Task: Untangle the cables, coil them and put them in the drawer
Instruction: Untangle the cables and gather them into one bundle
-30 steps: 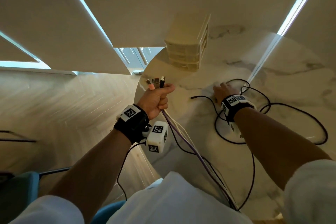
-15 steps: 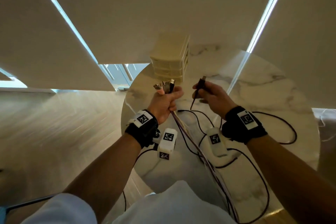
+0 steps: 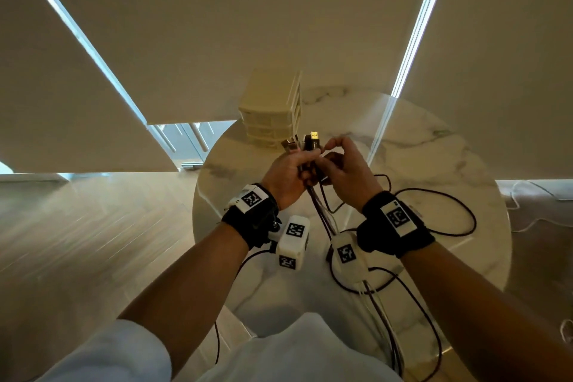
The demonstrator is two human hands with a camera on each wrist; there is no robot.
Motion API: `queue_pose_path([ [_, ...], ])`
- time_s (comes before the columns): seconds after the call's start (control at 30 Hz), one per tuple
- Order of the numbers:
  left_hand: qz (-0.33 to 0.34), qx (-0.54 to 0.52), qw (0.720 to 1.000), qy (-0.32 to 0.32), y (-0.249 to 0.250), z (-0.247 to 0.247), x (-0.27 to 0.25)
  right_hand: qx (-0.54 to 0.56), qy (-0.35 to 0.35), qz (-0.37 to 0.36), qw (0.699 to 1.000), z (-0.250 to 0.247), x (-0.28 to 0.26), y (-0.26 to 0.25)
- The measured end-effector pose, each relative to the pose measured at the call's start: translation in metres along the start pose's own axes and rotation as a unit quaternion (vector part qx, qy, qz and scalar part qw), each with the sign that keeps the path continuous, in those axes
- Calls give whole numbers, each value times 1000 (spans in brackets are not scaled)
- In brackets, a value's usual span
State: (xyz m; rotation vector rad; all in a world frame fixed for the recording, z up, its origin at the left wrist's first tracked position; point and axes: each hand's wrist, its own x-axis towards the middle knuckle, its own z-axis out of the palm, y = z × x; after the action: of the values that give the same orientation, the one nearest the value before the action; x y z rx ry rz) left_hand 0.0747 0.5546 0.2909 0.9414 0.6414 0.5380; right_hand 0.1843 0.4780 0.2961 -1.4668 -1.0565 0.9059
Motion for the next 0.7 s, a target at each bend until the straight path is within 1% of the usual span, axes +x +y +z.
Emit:
queue_pose_path([
  [0.1, -3, 14, 1000, 11, -1, -3, 3, -96, 8, -16, 995, -8, 4, -6],
  [0.17, -3, 27, 1000, 14, 1, -1, 4, -128, 19, -29, 991, -20, 9, -16],
  [0.23, -8, 45, 999, 0, 3, 4, 3, -135, -17, -36, 990, -29, 15, -28],
  [0.3, -9, 47, 999, -26, 6, 11, 2, -175, -70, -43, 981, -31, 18, -38],
  [0.37, -7, 38, 998, -44, 9, 16, 3, -211, -85, -52, 972, -32, 20, -44],
  [0.6, 22, 60, 996, -68, 15, 32, 5, -191, -48, -63, 978, -40, 20, -51],
  [0.63, 24, 68, 995, -74, 16, 35, 4, -180, -46, -66, 980, -41, 17, -52],
  [0.7, 30, 84, 992, -89, 19, 38, 4, -125, -48, -68, 989, -46, 11, -53],
])
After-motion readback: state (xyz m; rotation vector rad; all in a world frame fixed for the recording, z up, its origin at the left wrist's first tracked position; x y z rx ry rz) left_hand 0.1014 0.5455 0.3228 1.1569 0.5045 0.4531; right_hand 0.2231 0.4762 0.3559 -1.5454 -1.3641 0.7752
